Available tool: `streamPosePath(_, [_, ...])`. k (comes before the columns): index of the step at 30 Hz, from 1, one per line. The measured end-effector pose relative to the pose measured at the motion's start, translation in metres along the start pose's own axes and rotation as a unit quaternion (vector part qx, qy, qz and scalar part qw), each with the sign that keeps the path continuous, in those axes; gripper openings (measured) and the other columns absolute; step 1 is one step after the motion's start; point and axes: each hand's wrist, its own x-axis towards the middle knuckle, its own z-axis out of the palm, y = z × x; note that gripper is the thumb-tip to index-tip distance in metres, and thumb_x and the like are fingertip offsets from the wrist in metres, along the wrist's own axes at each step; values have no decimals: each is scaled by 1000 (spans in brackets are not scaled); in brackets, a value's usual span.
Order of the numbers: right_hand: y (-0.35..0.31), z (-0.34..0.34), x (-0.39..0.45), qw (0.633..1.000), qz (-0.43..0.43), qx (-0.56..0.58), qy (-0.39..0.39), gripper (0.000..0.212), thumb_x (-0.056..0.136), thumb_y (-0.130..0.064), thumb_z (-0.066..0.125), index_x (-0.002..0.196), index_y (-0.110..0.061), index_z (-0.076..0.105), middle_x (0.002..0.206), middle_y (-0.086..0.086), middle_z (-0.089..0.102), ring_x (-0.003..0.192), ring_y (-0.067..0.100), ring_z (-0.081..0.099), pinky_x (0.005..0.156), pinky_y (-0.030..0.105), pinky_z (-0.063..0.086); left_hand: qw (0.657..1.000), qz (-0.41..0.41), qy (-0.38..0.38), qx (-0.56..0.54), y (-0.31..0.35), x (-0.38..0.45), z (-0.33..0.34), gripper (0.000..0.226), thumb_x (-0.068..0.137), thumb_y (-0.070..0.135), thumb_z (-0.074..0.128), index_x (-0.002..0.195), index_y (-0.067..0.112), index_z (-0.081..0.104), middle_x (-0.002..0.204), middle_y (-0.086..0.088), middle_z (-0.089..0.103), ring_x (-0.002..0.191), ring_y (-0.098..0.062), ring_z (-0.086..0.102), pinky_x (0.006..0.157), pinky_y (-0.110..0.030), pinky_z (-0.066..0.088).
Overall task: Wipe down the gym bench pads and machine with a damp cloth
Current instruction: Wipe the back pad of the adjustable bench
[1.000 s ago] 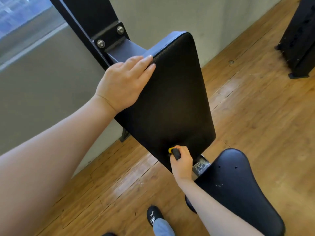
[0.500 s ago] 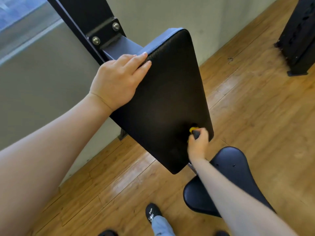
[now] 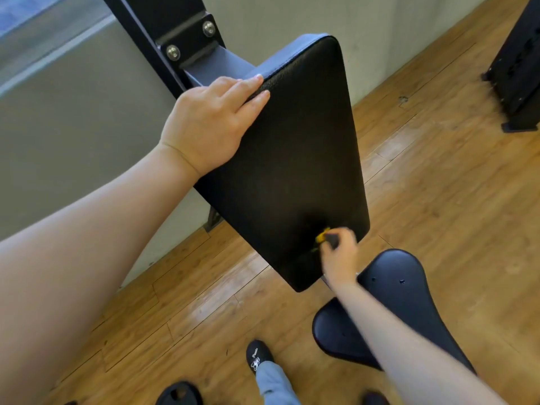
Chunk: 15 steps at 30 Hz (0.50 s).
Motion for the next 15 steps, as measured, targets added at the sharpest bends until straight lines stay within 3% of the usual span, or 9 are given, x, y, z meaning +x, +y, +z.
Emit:
streamPosePath(2, [-3,-37,46,996,26,12,83,17,87,0,54,97,-13,51,104,5,50,93,14,50,82,21,44,1000,3,7,-1,0,1,1,32,94,3,41,115,8,66,113,-12,67,90,-27,67,55,-31,52])
streamPosePath(4, [-9,-60,79,993,19,10,120,15,87,-1,53,95,-13,50,105,8,49,93,13,48,76,13,41,1000,2,13,-3,0,2,2,32,92,1,44,113,8,66,113,-11,68,88,-27,68,54,-31,51])
streamPosePath(6, [-12,-61,91,994,16,7,108,15,87,-1,52,97,-12,50,104,6,47,94,14,47,74,12,38,1000,3,16,-1,-1,2,3,31,92,1,45,113,8,66,112,-11,68,88,-27,68,54,-30,51])
streamPosePath(10, [-7,-25,58,992,74,57,88,15,87,0,52,95,-13,50,104,8,53,93,16,53,84,30,47,1000,3,17,4,-1,1,3,30,90,0,48,112,9,67,112,-11,68,87,-26,68,53,-30,50])
streamPosePath(15, [-8,47,-46,998,43,55,-7,19,87,0,56,93,-17,51,94,-2,54,85,4,53,72,8,39,1000,4,9,10,-1,0,2,30,90,1,48,114,8,66,113,-11,68,89,-26,67,54,-30,49])
